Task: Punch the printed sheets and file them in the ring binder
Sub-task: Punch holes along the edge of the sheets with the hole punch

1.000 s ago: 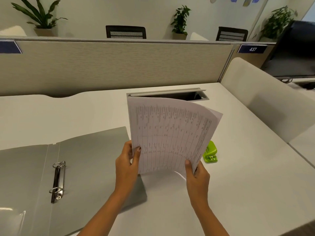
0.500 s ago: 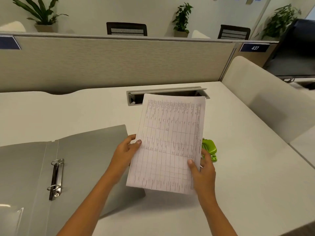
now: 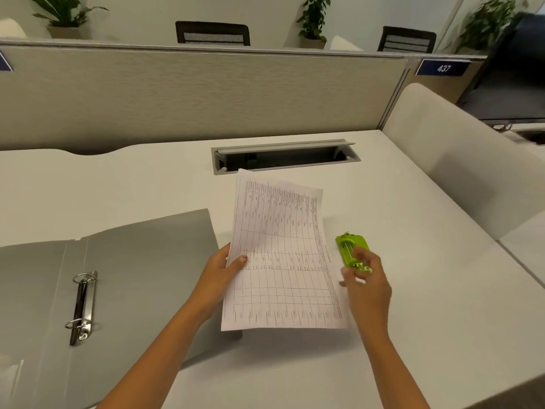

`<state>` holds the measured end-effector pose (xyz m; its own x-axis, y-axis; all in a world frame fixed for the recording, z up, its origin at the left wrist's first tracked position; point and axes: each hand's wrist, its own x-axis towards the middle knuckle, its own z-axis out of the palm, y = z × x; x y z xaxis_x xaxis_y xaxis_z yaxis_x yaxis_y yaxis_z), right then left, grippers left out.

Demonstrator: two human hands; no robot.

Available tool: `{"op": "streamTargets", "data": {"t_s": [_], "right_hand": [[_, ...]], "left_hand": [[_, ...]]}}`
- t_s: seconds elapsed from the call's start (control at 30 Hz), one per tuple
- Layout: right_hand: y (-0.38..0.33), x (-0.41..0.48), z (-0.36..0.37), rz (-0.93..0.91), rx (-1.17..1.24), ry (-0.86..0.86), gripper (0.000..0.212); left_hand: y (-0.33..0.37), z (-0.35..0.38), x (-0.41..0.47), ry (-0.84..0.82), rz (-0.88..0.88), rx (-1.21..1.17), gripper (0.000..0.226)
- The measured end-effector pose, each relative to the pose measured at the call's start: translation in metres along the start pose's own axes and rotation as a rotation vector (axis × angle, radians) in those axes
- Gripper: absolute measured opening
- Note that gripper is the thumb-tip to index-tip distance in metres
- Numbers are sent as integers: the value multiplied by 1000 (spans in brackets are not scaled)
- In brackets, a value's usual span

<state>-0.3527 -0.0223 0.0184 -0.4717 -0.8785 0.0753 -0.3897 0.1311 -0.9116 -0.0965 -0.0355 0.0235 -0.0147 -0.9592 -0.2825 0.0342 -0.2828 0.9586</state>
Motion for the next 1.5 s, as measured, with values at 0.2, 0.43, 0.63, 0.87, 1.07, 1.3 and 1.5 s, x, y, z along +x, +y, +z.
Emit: {"op": "streamTargets", "data": {"t_s": [0.2,0.43,0.63,0.87,1.07,1.3,1.5], "right_hand": [[19,36,-15,26,-72,124,36],[25,69,-13,125,-189,-36,34],[28,72,-14,123,-218,-37,30],[27,72,-15,123,-288,-54,29],[24,68,-11,131,-307,-65,31],[19,63,-8,138,-299,-63,30],[17,62,-8,152,-288,-70,30]], "left_hand": [[-11,14,4,29,-36,18,31],[-21,31,11,24,-64,59,37],[-29,42,16,28,-90,46,31],[-41,50,20,16,-102,72,30],[-46,56,22,5,-95,96,31],[-47,58,21,-3,-86,86,34],[-44,53,23,-11,-97,93,21]]}}
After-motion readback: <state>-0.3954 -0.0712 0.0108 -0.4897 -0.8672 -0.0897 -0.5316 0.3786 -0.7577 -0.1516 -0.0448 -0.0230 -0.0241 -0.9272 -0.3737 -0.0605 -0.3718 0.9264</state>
